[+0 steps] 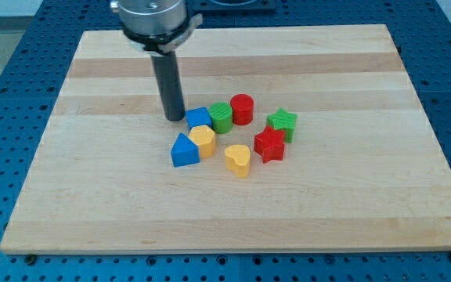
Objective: Place the blue triangle in between yellow blocks
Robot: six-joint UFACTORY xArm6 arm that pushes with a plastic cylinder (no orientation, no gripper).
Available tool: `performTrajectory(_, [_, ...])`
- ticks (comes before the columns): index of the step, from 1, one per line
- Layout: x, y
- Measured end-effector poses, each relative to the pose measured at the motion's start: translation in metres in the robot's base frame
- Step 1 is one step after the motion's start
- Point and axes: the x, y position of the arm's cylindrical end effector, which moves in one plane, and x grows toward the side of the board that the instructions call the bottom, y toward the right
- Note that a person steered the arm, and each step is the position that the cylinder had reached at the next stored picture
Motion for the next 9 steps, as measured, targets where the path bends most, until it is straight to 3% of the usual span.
performTrajectory(1, [0.033,-0.033])
performTrajectory(2, [0.069,-0.029])
performTrajectory(6, [0.110,0.025])
performTrajectory(9, [0.111,0.031])
